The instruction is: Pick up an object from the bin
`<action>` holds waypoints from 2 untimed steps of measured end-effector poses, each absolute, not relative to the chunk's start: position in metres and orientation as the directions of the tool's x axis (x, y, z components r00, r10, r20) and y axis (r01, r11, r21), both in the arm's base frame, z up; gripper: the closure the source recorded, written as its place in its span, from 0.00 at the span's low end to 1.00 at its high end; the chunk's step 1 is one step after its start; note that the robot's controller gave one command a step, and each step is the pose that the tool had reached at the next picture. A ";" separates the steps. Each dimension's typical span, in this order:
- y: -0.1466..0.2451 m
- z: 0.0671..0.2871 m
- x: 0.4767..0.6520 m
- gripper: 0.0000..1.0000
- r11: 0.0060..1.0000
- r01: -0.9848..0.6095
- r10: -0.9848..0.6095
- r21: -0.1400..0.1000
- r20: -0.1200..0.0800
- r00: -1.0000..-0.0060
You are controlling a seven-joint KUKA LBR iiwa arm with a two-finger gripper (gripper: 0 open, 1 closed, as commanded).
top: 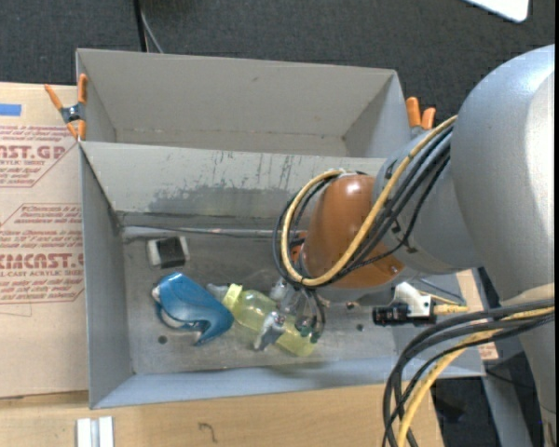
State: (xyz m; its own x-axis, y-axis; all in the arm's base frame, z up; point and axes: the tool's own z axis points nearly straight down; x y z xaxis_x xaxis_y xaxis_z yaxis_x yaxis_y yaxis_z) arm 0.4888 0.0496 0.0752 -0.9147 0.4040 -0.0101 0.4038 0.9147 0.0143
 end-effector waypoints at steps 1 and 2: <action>0.050 0.076 0.489 1.00 0.915 0.403 0.403 0.012 -0.009 -0.915; 0.048 0.079 0.487 1.00 0.915 0.404 0.404 0.004 -0.002 -0.915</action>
Offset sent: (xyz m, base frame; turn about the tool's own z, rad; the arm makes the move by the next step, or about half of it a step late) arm -0.0001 0.0000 0.0198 -0.0001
